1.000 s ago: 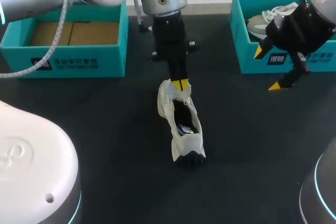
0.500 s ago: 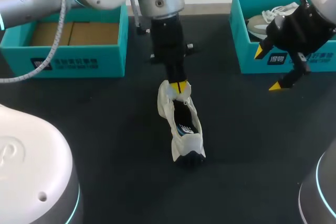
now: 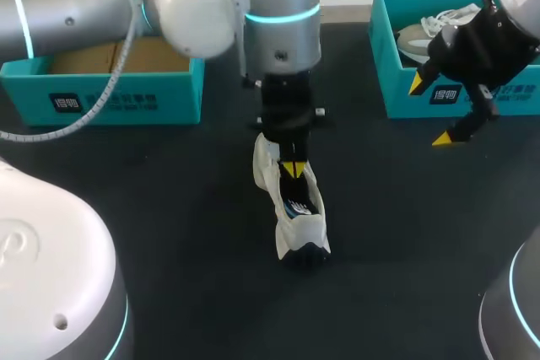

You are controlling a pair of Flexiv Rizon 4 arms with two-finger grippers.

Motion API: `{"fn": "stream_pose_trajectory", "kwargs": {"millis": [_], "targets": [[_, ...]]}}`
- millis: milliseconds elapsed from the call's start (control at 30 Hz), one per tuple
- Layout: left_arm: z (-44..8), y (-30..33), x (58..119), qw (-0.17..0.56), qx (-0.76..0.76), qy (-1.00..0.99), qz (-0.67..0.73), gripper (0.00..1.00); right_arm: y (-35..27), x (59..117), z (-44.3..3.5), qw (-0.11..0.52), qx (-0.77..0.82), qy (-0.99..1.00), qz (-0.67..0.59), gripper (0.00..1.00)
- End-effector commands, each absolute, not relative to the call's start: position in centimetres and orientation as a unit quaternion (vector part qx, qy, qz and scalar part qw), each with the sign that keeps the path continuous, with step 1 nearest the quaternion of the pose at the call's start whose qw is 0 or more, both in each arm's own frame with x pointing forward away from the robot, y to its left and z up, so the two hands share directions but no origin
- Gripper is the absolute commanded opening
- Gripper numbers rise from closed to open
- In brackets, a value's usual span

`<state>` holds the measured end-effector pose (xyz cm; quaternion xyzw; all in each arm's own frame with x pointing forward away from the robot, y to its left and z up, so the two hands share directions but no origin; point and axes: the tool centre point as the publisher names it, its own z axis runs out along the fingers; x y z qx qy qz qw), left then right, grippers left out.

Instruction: Take the shoe out of the shoebox, open the shoe tongue, remove and reinsert the insole, then place the shoe into the shoebox

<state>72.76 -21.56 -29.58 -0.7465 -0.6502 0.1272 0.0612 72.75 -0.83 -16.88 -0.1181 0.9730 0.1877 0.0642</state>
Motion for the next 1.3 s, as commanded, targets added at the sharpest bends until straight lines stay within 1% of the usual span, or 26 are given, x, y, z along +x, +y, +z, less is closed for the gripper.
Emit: {"fn": "stream_pose_trajectory", "kwargs": {"millis": [33,400,833,933,1100,1300], "targets": [[-31.3,-22.2,72.7,0.06,-0.753,-0.645,0.118,0.0,-0.6,73.0,-17.0,0.063,-0.118,0.973,0.186,1.0],[-35.4,-22.3,72.5,0.044,-0.738,-0.669,0.07,0.0,-0.6,73.0,-17.0,0.063,-0.118,0.973,0.186,1.0],[-38.3,-21.9,73.0,0.022,-0.694,-0.718,0.044,0.0,-0.6,73.0,-17.0,0.063,-0.118,0.973,0.186,1.0],[-37.7,-21.9,73.1,0.022,-0.692,-0.72,0.047,0.0,-0.6,73.0,-17.0,0.063,-0.118,0.973,0.186,1.0],[-35.0,-21.6,72.8,0.014,-0.693,-0.718,0.059,0.0,-0.6,73.0,-17.0,0.063,-0.118,0.973,0.186,1.0],[-34.7,-21.5,71.4,0.042,-0.705,-0.705,0.068,0.0,-0.6,73.0,-17.0,0.063,-0.118,0.973,0.186,1.0]]}}
